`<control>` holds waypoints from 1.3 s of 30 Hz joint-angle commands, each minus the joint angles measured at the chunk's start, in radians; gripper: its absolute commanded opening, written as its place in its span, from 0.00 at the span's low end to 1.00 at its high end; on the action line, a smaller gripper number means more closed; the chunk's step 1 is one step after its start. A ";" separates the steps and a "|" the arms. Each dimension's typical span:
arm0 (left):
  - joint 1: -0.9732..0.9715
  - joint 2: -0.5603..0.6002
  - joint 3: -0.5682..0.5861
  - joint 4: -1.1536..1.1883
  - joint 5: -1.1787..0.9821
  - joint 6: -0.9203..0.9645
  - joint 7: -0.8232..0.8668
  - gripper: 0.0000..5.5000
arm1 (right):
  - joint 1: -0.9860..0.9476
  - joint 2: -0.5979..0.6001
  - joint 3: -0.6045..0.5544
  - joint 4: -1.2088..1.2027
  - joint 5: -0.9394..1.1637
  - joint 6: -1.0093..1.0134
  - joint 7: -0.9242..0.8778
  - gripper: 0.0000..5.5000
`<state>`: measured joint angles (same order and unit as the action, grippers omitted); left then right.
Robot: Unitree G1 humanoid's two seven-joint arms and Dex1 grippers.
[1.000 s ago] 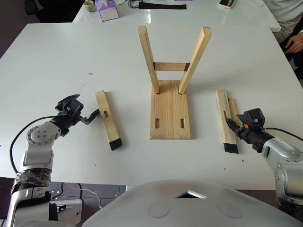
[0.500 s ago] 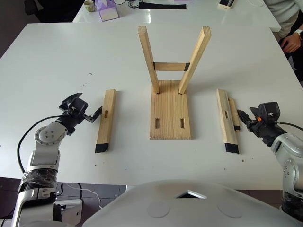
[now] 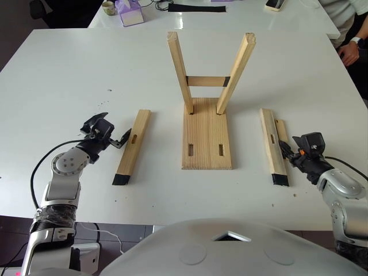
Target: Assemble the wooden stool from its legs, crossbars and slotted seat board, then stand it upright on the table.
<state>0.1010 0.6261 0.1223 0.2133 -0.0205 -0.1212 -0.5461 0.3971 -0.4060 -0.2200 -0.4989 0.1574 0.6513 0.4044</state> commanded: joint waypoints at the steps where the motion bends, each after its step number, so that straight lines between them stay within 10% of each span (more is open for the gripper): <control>1: 0.012 -0.010 -0.026 0.023 0.016 0.026 -0.005 0.90 | 0.007 0.006 0.030 0.028 0.005 0.026 -0.006 0.43; 28: -0.013 -0.018 -0.014 -0.006 -0.013 0.072 0.021 0.90 | 0.077 0.067 0.073 0.070 -0.021 -0.001 -0.114 0.43; 39: -0.106 -0.024 0.076 -0.080 -0.079 0.200 0.087 0.89 | 0.080 0.070 0.062 0.073 -0.024 -0.028 -0.148 0.24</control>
<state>0.0511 0.6008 0.1586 0.1681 -0.0675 0.0310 -0.4883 0.4541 -0.3337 -0.1580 -0.4628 0.1518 0.5857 0.2733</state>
